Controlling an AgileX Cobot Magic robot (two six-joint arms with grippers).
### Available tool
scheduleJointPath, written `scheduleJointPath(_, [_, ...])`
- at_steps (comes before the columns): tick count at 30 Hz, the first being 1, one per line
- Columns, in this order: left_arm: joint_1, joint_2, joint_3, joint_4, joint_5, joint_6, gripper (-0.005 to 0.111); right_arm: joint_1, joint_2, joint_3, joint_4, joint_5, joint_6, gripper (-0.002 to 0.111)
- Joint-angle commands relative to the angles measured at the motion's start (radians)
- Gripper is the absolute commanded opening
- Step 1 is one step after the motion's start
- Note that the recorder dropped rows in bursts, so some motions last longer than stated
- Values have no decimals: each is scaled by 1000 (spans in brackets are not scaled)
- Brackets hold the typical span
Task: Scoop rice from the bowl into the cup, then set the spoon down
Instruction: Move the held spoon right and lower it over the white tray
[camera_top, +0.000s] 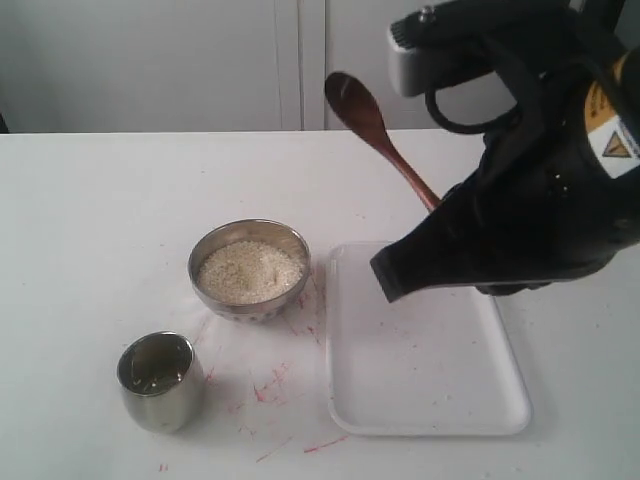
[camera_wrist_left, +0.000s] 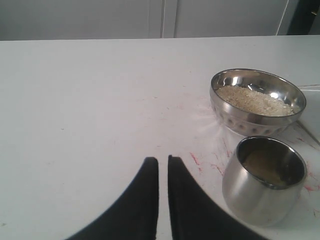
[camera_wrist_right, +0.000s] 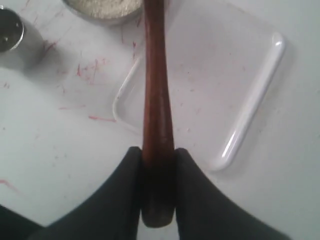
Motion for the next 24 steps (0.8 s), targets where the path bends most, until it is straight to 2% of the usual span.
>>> scheduleJointPath(1, [2, 1, -7, -7, -3, -2, 14, -78, 51, -2, 120, 52, -116, 0])
scheduleJointPath(9, [2, 1, -7, -7, -3, -2, 14, -197, 174, -9, 290, 52, -216, 0])
scheduleJointPath(24, [2, 1, -7, -7, -3, -2, 14, -379, 294, -21, 323, 52, -141, 0])
